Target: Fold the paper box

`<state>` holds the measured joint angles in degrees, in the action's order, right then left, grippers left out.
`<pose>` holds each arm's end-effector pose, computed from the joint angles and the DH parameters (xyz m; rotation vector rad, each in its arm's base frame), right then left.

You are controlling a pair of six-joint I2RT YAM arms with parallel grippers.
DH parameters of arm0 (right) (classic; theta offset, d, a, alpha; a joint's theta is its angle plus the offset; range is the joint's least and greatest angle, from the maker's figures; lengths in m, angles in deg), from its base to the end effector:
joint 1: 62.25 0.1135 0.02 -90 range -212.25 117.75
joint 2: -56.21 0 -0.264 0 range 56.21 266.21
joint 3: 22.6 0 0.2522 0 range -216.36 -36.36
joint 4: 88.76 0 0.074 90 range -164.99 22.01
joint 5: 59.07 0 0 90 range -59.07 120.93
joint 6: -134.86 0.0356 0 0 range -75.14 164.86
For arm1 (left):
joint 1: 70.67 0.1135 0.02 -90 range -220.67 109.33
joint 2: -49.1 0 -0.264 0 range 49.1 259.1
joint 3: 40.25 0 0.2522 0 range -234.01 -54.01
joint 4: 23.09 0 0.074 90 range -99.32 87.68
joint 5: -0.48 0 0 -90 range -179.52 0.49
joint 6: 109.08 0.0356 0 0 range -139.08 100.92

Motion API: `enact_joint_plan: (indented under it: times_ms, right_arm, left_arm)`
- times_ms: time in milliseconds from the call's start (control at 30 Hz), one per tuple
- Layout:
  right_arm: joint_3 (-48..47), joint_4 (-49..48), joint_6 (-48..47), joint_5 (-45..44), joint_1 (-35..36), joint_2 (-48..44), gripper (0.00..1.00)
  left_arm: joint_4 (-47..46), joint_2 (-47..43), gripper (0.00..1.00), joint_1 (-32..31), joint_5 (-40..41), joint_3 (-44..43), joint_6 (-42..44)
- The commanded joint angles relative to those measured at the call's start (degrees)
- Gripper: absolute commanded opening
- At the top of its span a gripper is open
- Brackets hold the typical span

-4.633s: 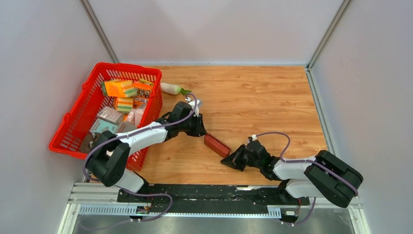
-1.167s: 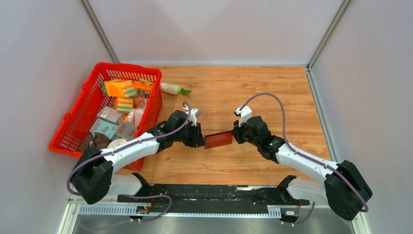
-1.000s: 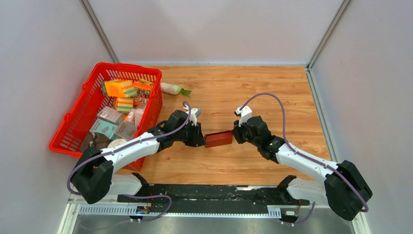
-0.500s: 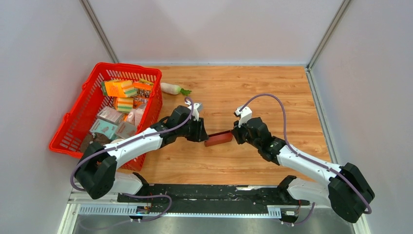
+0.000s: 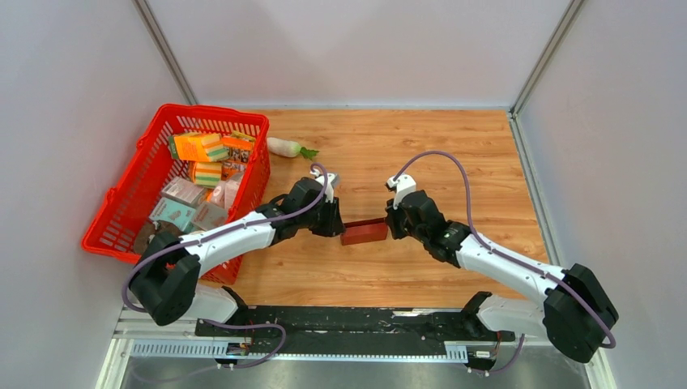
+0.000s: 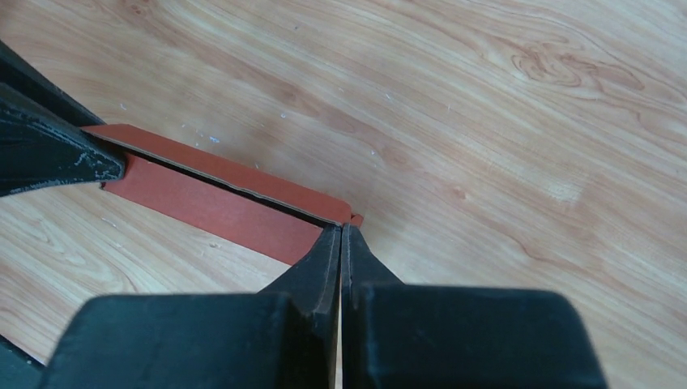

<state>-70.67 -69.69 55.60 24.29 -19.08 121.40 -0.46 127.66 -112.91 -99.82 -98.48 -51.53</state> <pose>0.1768 0.1602 0.2143 -0.5585 2.1550 0.3968 0.2059 -0.1956 0.2103 0.3068 2.4487 -0.8277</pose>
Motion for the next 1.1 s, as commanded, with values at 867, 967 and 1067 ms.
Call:
enact_joint_plan:
  times_ms: [867, 967, 1067]
  right_arm:
    - [-20.89, 27.66, 22.12, 4.61, 1.56, 10.57, 0.0]
    - [-20.98, 27.92, 23.18, 4.44, 1.56, 10.92, 0.0]
    - [-21.07, 27.75, 24.32, 4.96, 1.56, 11.01, 0.0]
  left_arm:
    - [0.37, 3.61, 0.17, -1.62, 0.81, -1.59, 0.89]
    - [0.28, 3.44, 0.17, -1.71, 0.99, -1.41, 0.89]
    - [0.01, 3.35, 0.17, -1.71, 0.99, -1.15, 0.81]
